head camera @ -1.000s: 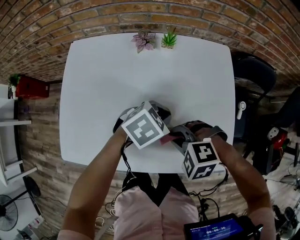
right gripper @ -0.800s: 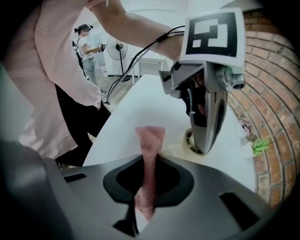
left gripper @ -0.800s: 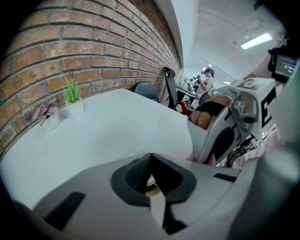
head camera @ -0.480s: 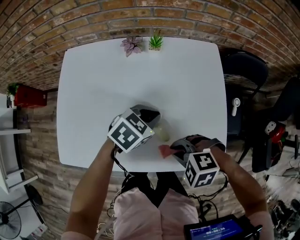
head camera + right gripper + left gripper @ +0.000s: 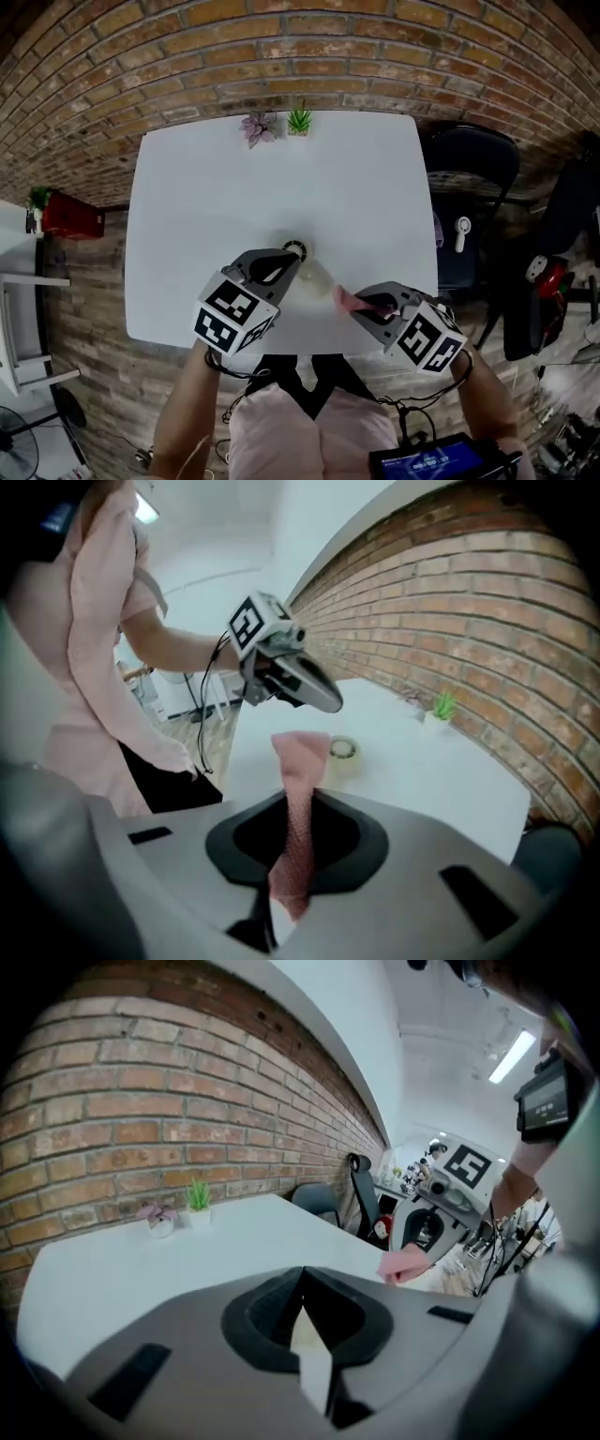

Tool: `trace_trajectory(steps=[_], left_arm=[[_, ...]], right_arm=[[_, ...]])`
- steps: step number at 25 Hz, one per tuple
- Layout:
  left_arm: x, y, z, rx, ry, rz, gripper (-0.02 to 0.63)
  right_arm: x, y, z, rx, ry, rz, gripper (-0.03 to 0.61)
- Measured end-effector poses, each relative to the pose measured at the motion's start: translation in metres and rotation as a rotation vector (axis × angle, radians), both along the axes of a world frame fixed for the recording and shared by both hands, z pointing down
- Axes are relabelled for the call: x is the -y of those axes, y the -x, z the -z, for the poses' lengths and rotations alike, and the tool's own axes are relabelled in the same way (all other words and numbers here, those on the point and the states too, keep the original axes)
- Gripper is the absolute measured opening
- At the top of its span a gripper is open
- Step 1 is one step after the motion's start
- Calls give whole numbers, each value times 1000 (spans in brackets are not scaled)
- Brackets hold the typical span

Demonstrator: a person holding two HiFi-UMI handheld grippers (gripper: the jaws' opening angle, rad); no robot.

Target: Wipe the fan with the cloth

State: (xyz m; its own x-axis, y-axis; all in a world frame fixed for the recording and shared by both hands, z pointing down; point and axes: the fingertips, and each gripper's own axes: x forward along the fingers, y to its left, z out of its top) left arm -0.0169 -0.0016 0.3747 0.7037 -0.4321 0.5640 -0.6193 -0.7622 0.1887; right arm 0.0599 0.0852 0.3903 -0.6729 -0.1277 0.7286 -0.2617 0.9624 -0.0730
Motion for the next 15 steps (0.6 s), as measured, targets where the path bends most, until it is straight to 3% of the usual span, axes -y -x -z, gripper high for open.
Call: trace_trajectory(steps=[4, 10, 12, 15], left_arm=[[2, -1, 60, -46, -152, 118, 11], [10, 3, 166, -132, -486, 364, 11], [11, 2, 194, -175, -553, 439, 11], [10, 5, 217, -187, -608, 539, 11]], right_arm=[[34, -6, 56, 201, -45, -193, 38], [76, 1, 155, 516, -175, -420, 38], [85, 1, 183, 584, -229, -493, 38], [91, 0, 211, 609, -330, -573, 38]])
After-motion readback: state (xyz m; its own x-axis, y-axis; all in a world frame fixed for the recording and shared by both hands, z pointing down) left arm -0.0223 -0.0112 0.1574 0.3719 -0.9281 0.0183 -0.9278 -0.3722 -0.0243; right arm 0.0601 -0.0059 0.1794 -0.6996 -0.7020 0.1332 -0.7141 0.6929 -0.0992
